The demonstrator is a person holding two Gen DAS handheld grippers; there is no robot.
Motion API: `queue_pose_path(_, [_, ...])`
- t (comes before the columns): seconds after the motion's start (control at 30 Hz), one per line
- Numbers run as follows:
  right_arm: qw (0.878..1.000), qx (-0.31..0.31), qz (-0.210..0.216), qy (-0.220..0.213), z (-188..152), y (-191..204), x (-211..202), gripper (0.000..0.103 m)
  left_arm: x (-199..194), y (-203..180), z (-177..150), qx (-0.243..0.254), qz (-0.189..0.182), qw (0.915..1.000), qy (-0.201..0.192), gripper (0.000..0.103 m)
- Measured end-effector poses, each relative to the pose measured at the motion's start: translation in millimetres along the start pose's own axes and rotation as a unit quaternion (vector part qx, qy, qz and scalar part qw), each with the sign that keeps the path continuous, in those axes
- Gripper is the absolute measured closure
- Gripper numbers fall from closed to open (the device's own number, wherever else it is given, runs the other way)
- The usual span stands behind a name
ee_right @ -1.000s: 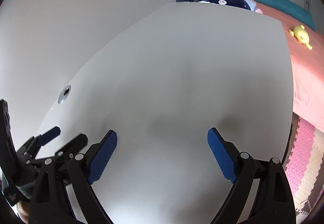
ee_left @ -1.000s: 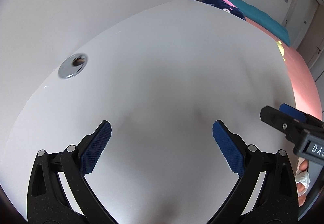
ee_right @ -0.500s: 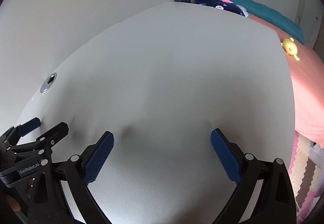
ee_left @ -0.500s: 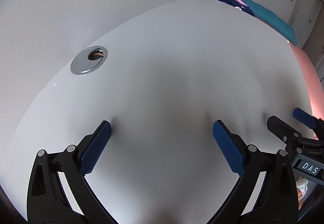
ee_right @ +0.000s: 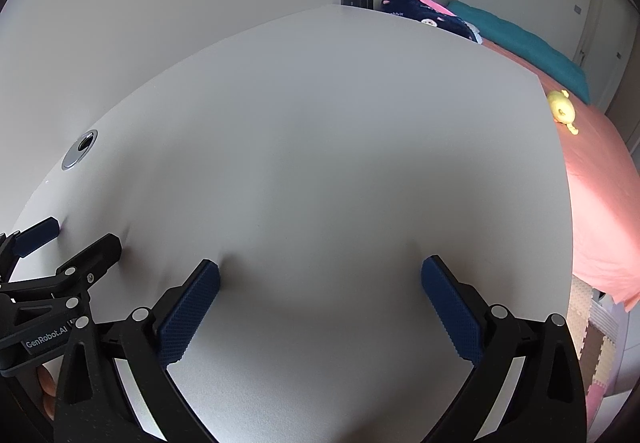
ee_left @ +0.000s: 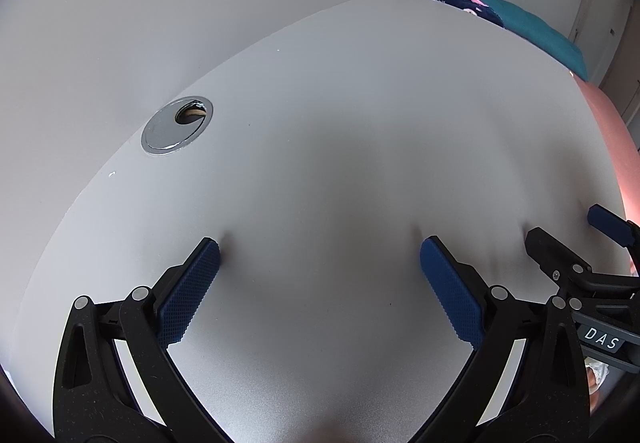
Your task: Collect trash
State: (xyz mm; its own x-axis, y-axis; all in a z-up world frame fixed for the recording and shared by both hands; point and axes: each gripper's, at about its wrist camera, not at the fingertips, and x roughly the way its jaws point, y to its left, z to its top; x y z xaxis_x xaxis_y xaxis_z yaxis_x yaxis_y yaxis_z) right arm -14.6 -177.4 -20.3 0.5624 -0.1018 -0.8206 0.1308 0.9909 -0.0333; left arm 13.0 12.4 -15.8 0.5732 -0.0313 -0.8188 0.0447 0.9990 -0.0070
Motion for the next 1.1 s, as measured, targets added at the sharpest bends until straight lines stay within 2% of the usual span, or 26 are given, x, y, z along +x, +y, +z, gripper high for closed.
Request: queue_pose_path(1.1, [1.0,0.0,0.0,0.0,0.4,0.8,0.2,0.002,-0.8,-1.3,-1.2,0.0,0.0,1.0,0.001,0.006])
